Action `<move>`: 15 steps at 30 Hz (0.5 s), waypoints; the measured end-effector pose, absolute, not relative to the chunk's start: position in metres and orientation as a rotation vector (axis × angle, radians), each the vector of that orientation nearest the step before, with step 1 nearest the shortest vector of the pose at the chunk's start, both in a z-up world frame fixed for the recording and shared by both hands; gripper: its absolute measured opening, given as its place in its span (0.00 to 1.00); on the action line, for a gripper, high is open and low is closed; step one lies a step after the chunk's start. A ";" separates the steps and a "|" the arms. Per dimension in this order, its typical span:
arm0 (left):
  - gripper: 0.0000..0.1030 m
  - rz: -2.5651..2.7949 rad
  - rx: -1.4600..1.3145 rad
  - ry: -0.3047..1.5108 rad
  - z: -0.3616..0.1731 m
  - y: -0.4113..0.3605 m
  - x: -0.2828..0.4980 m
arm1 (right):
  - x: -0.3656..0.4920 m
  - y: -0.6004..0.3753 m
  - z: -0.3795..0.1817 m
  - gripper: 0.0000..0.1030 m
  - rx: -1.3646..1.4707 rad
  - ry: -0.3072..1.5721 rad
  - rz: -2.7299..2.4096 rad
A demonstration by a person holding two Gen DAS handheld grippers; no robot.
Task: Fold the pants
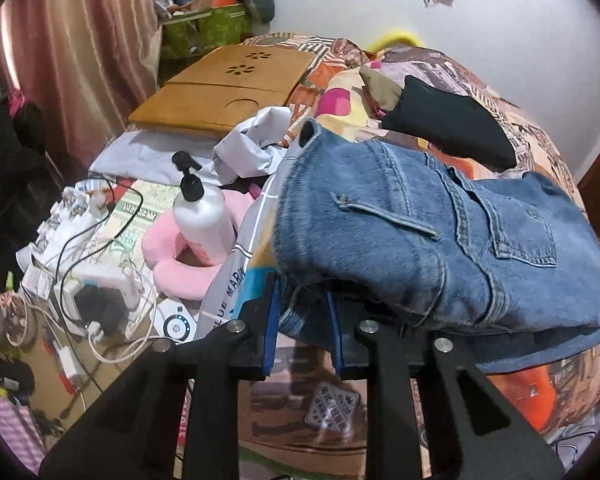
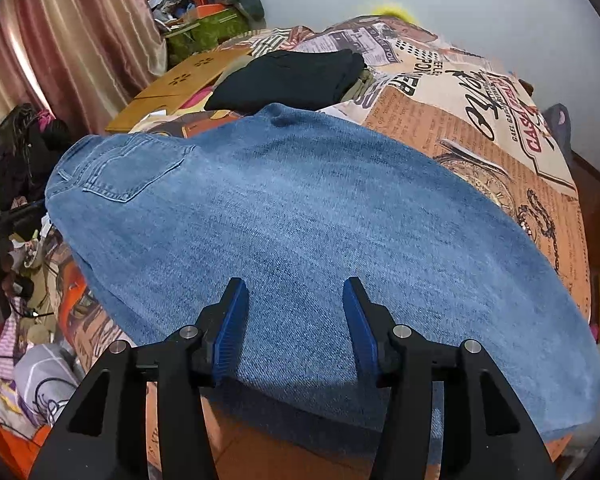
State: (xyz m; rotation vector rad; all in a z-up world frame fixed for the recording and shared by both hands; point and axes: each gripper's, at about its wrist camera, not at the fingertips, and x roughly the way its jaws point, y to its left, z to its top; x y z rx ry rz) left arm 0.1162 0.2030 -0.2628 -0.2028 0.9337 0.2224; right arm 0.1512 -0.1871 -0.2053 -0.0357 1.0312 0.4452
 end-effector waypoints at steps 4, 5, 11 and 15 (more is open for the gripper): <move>0.01 0.351 -0.165 0.961 -0.265 0.220 0.105 | 0.149 -0.190 -0.206 0.45 -0.022 1.022 0.445; 0.01 0.325 -0.223 0.969 -0.263 0.229 0.100 | 0.147 -0.191 -0.206 0.45 -0.021 1.020 0.445; 0.03 0.190 -0.215 0.910 -0.224 0.212 0.088 | 0.148 -0.196 -0.200 0.45 -0.017 1.040 0.440; 0.18 0.075 -0.174 0.862 -0.204 0.173 0.107 | 0.157 -0.190 -0.190 0.45 0.011 1.012 0.460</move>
